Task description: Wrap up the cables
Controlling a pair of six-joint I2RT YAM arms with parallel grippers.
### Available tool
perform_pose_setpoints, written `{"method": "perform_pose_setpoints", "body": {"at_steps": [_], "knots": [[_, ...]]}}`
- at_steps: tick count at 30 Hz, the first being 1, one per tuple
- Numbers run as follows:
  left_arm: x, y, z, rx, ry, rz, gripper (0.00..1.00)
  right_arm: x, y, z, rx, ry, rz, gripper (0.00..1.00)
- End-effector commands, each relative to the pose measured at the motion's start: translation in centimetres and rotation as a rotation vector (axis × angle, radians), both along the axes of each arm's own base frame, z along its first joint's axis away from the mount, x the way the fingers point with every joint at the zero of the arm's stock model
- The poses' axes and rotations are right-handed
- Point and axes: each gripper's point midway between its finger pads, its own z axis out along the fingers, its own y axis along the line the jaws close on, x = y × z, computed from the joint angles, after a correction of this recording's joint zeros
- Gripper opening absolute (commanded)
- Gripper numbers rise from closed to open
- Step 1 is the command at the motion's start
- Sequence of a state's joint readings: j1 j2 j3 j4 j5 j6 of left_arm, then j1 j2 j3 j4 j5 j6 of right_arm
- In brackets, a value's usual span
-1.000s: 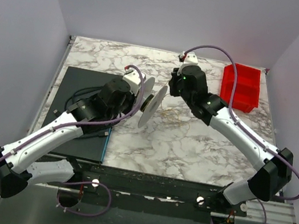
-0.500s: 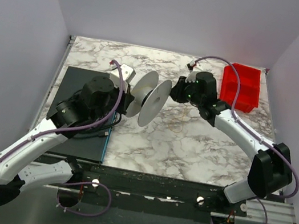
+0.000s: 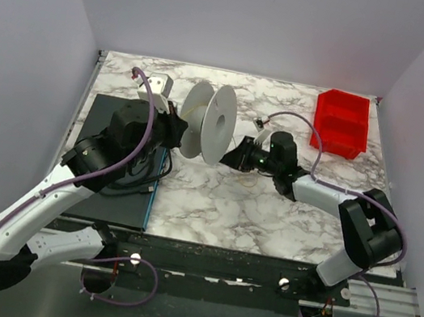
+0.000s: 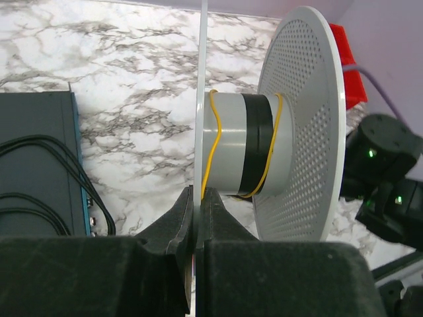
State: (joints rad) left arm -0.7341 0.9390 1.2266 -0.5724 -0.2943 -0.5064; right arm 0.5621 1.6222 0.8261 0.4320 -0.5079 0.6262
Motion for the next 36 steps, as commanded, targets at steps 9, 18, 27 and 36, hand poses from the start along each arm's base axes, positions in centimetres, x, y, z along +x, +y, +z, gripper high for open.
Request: {"method": "perform_pose_setpoints", "body": {"at_steps": [9, 18, 27, 36], "knots": [[6.5, 1.5, 1.2, -0.179, -0.066, 0.368, 0.0, -9.5, 5.4, -1.6, 0.106, 0.14, 0.17, 0.18], [10.0, 1.8, -4.4, 0.086, -0.034, 0.443, 0.0, -8.4, 3.4, 1.9, -0.099, 0.014, 0.054, 0.15], [9.5, 0.2, -7.2, 0.284, 0.012, 0.286, 0.0, -2.9, -0.8, 9.7, -0.359, -0.234, -0.173, 0.09], [6.0, -2.3, -7.4, 0.33, -0.003, -0.013, 0.0, 1.8, -3.0, 13.6, -0.517, -0.402, -0.344, 0.08]]}}
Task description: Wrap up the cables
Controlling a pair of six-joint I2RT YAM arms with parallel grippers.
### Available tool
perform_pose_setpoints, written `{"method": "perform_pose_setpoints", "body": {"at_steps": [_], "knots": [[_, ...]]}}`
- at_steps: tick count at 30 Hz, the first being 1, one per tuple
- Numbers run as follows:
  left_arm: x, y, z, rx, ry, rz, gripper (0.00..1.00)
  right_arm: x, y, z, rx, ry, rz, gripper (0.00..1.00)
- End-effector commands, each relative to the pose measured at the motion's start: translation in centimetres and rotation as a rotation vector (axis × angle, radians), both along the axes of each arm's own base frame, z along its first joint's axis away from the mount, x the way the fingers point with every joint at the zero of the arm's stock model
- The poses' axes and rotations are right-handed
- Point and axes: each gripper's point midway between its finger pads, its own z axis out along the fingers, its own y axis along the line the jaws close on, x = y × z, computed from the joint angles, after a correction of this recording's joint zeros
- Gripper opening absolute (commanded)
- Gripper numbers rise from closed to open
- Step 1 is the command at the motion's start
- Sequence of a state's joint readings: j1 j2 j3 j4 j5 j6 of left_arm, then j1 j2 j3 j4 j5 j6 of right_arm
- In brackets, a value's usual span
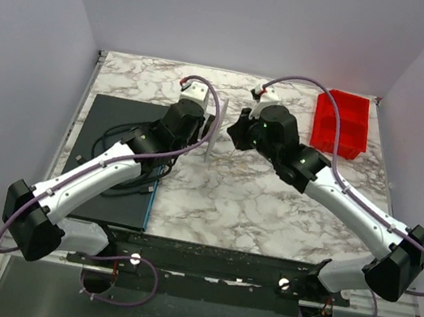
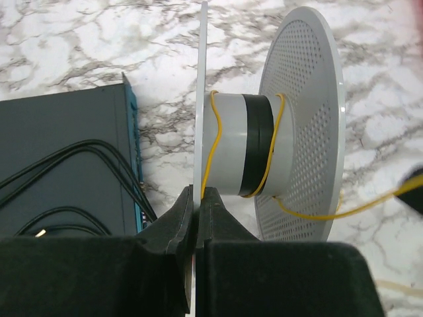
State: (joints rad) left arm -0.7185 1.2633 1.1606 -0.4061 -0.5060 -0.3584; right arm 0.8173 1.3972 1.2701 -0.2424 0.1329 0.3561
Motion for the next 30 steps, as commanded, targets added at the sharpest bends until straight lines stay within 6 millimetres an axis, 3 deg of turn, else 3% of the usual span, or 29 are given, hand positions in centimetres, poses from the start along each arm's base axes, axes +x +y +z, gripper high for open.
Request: {"method": "perform_pose_setpoints", "body": {"at_steps": [1, 5, 10, 16, 23, 30], "knots": [[-2.4, -1.5, 2.4, -0.009, -0.046, -0.213, 0.0, 2.6, -2.7, -0.3, -0.182, -0.071, -0.134, 0.08], [-4.7, -2.6, 3.1, -0.011, -0.055, -0.384, 0.0, 4.5, -3.4, -0.5, -0.215, -0.085, -0.173, 0.08], [-7.0, -2.3, 4.1, -0.018, -0.081, -0.478, 0.0, 6.3, -5.2, -1.6, -0.196, -0.053, -0.206, 0.09], [-9.0, -1.9, 6.3, -0.076, -0.123, -0.533, 0.0, 7.7, -6.7, -4.5, -0.145, 0.032, -0.175, 0.1], [-9.9, -1.6, 9.8, -0.209, -0.139, -0.516, 0.0, 7.0, -5.6, -6.9, 0.024, 0.123, -0.058, 0.16], [-9.8, -1.8, 13.0, -0.379, -0.167, -0.456, 0.0, 4.2, -1.8, -7.9, 0.231, 0.199, 0.149, 0.19]]}}
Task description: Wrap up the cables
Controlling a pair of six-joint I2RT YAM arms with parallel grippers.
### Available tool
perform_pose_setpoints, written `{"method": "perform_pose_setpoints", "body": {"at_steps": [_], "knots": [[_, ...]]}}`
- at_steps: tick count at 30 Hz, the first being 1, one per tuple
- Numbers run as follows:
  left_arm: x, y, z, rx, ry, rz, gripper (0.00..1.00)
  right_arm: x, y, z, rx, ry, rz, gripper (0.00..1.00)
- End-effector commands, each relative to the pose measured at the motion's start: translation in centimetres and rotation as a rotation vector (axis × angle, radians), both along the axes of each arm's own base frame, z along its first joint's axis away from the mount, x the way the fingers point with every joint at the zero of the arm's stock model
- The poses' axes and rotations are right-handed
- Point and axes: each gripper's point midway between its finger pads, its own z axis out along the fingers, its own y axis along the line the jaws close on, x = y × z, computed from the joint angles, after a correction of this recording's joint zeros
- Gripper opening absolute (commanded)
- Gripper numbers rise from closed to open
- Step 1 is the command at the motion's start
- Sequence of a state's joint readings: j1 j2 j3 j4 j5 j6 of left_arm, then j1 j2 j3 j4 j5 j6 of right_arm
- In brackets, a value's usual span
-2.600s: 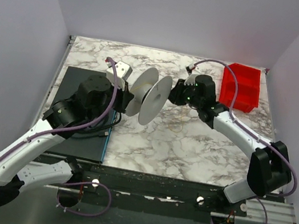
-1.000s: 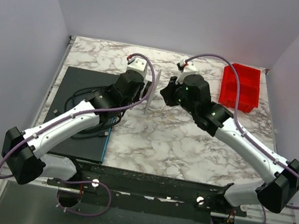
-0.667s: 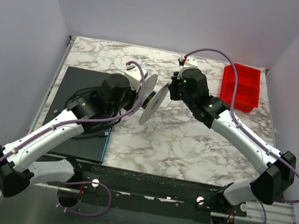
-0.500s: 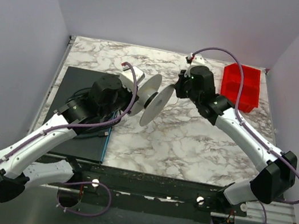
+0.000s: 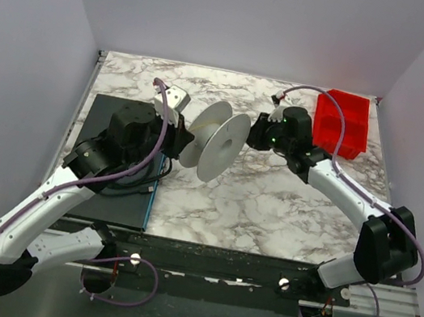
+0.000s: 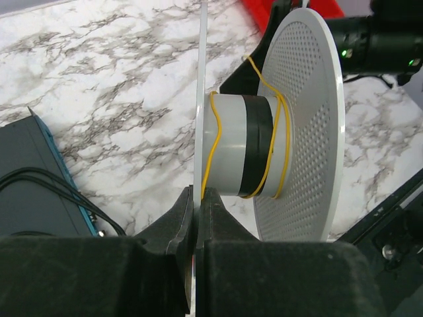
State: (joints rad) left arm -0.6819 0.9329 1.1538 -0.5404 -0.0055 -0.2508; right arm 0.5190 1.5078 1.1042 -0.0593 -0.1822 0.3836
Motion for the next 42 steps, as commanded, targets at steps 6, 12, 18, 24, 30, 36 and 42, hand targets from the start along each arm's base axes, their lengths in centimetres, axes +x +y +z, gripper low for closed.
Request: {"method": "perform_pose_setpoints", "body": {"at_steps": [6, 12, 18, 24, 30, 36, 42], "knots": [[1.1, 0.0, 7.6, -0.356, -0.045, 0.15, 0.0, -4.5, 5.5, -0.7, 0.38, 0.11, 0.266, 0.19], [3.6, 1.6, 7.8, -0.477, -0.03, 0.349, 0.0, -6.7, 7.0, -0.5, 0.55, 0.188, 0.334, 0.19], [5.7, 3.0, 6.8, -0.515, -0.014, 0.517, 0.0, -9.0, 8.7, -1.4, 0.577, 0.24, 0.362, 0.19], [7.6, 4.9, 6.0, -0.473, -0.043, 0.685, 0.0, -10.4, 9.7, -2.8, 0.512, 0.256, 0.351, 0.19], [9.5, 5.5, 5.0, -0.32, -0.079, 0.755, 0.0, -11.4, 9.6, -2.8, 0.385, 0.234, 0.315, 0.18], [10.5, 5.4, 1.9, -0.124, -0.068, 0.759, 0.0, -9.7, 7.2, 0.7, 0.217, 0.111, 0.189, 0.07], [9.9, 5.0, -1.0, 0.007, -0.04, 0.718, 0.0, -8.6, 5.5, 4.5, 0.139, 0.015, 0.136, 0.04]]}}
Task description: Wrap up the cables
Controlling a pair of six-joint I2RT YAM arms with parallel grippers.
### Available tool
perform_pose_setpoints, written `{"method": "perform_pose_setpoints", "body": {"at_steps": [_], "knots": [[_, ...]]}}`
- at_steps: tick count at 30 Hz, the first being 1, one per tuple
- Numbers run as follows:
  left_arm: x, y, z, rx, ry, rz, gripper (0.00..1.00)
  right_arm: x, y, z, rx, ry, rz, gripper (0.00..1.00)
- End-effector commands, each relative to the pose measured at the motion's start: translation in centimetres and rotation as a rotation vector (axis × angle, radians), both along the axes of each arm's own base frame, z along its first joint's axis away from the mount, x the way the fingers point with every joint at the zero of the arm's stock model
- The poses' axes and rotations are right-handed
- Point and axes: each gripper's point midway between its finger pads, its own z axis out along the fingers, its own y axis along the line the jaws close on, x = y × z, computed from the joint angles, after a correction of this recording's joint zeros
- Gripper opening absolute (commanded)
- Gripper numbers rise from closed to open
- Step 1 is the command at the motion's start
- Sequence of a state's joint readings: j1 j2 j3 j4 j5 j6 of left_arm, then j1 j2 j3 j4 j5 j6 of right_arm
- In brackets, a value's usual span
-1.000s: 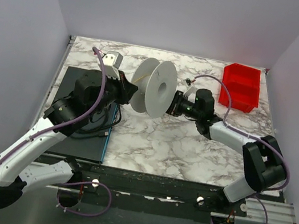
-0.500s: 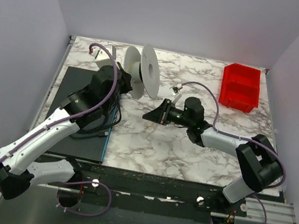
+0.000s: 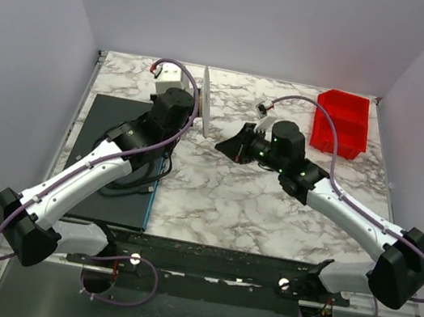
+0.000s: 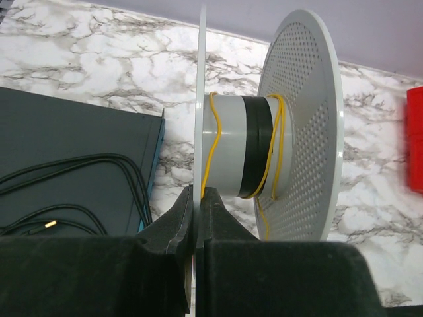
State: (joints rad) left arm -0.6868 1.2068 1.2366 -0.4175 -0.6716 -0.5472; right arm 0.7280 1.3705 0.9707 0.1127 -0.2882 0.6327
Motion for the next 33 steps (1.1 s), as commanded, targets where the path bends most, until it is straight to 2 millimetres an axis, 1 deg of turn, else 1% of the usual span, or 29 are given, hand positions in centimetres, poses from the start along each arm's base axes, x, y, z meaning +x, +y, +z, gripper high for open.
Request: {"method": "perform_pose_setpoints", "body": {"at_steps": [1, 3, 6, 11, 15, 17, 23, 28, 33], "knots": [[-0.3, 0.2, -0.1, 0.085, -0.002, -0.013, 0.0, 1.2, -2.3, 1.0, -0.154, -0.066, -0.088, 0.04], [-0.5, 0.0, -0.7, 0.131, 0.018, -0.039, 0.0, 1.7, -2.8, 1.9, -0.188, -0.101, -0.103, 0.03], [-0.9, -1.0, -1.4, 0.176, 0.046, -0.111, 0.0, 3.0, -3.6, 2.9, -0.248, -0.152, -0.15, 0.02], [-2.3, -3.2, -2.1, 0.22, 0.071, -0.276, 0.0, 5.9, -5.6, 4.2, -0.363, -0.244, -0.282, 0.02], [-3.4, -4.1, -2.3, 0.243, 0.088, -0.375, 0.0, 7.1, -5.9, 4.9, -0.402, -0.283, -0.321, 0.02], [-3.8, -4.1, -2.8, 0.275, 0.118, -0.394, 0.0, 7.5, -6.0, 5.5, -0.397, -0.295, -0.334, 0.02], [-3.5, -3.6, -4.4, 0.344, 0.196, -0.366, 0.0, 6.7, -4.9, 7.1, -0.325, -0.301, -0.289, 0.02], [-3.0, -4.1, -5.5, 0.351, 0.252, -0.347, 0.0, 5.7, -4.5, 7.8, -0.272, -0.306, -0.25, 0.02], [-2.2, -4.3, -5.4, 0.36, 0.282, -0.309, 0.0, 4.7, -3.9, 7.9, -0.239, -0.295, -0.205, 0.02]]}}
